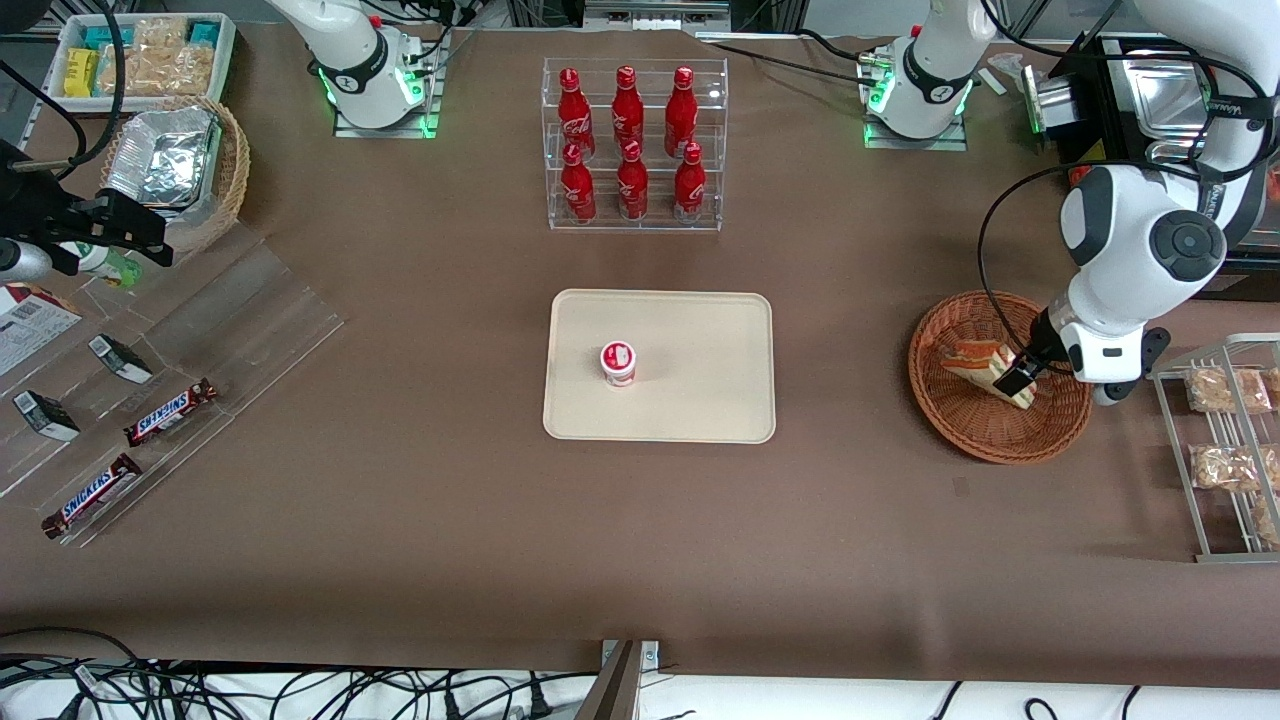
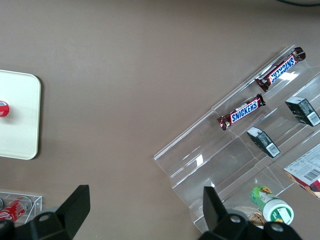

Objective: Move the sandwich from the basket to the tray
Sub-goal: 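Lower the open left gripper around the wrapped sandwich and close it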

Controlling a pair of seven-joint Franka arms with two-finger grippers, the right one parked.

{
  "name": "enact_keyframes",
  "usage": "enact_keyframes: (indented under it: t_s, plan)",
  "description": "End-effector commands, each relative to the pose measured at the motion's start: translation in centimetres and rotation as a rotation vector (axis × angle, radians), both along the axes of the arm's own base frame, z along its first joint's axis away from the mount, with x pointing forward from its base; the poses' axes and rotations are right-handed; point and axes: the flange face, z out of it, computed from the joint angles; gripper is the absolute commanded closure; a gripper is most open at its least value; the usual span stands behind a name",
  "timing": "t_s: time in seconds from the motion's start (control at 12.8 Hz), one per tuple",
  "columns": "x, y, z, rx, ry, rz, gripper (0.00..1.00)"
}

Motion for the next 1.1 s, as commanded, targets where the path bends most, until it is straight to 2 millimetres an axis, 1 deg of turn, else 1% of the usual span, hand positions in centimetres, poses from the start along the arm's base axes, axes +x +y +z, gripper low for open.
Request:
enact_keyframes:
  t_s: [0.0,0.39,0.47,0.63,0.94,1.02]
  plan:
    - [-1.6,-0.3,-2.1,0.0,-0.031,0.026,0.0]
    - [-1.9,-0.3,-4.0,-0.007,-0.021,0.035,0.0]
    - [-2.1,-0.4,-4.8,-0.011,-0.022,0.04,0.0]
    - [-2.1,-0.3,-5.5,-0.014,-0.026,0.042,0.0]
    - [-2.1,0.0,-7.1,-0.019,-0.025,0.048,0.0]
    - [-2.2,0.2,-7.3,-0.018,-0.021,0.05,0.25]
